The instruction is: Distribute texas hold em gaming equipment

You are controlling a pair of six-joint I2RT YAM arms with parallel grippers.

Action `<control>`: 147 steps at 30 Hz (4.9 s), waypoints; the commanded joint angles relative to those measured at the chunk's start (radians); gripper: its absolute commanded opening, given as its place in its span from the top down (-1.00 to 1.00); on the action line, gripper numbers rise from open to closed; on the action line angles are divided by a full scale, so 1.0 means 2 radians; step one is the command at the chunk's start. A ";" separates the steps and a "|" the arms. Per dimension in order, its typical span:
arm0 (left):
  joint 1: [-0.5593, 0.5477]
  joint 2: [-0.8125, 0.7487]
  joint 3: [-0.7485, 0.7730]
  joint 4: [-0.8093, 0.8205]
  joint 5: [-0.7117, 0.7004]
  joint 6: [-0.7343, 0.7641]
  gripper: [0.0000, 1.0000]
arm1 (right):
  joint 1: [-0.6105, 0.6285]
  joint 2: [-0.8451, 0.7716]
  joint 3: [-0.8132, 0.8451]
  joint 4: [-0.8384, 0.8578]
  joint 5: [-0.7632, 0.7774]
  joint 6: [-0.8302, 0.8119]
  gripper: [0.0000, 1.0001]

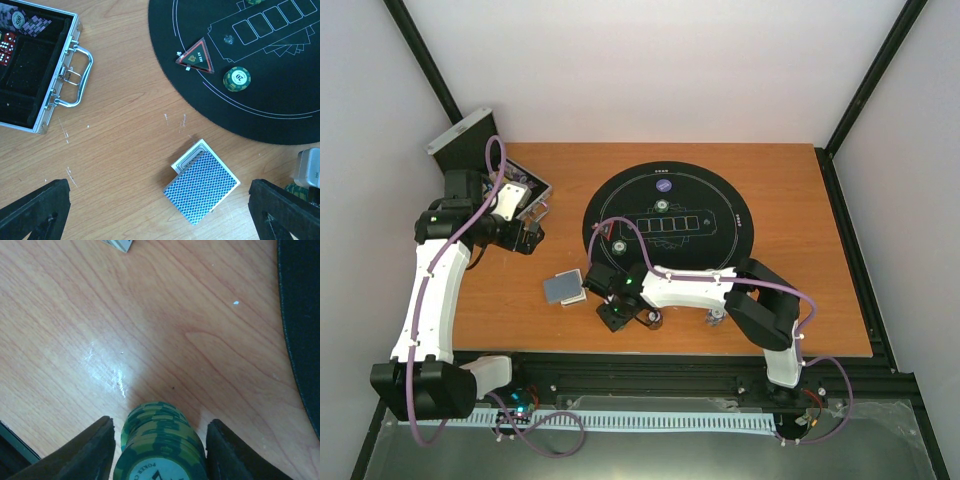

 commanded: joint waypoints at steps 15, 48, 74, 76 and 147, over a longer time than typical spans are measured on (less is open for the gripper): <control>0.003 -0.014 0.011 -0.001 0.003 0.001 -1.00 | 0.010 0.001 -0.001 -0.006 0.015 0.004 -0.05; 0.003 -0.012 0.008 -0.001 0.007 -0.001 -1.00 | 0.022 -0.021 0.020 -0.040 0.047 -0.002 0.20; 0.003 -0.014 0.013 -0.007 0.007 0.003 -0.99 | -0.166 -0.097 -0.042 -0.049 0.075 -0.055 0.27; 0.003 -0.014 0.014 -0.007 0.007 0.004 -1.00 | -0.193 -0.097 -0.053 -0.042 0.079 -0.061 0.26; 0.003 -0.008 0.021 -0.011 0.010 0.007 -1.00 | -0.018 -0.117 -0.118 -0.039 0.064 0.074 -0.45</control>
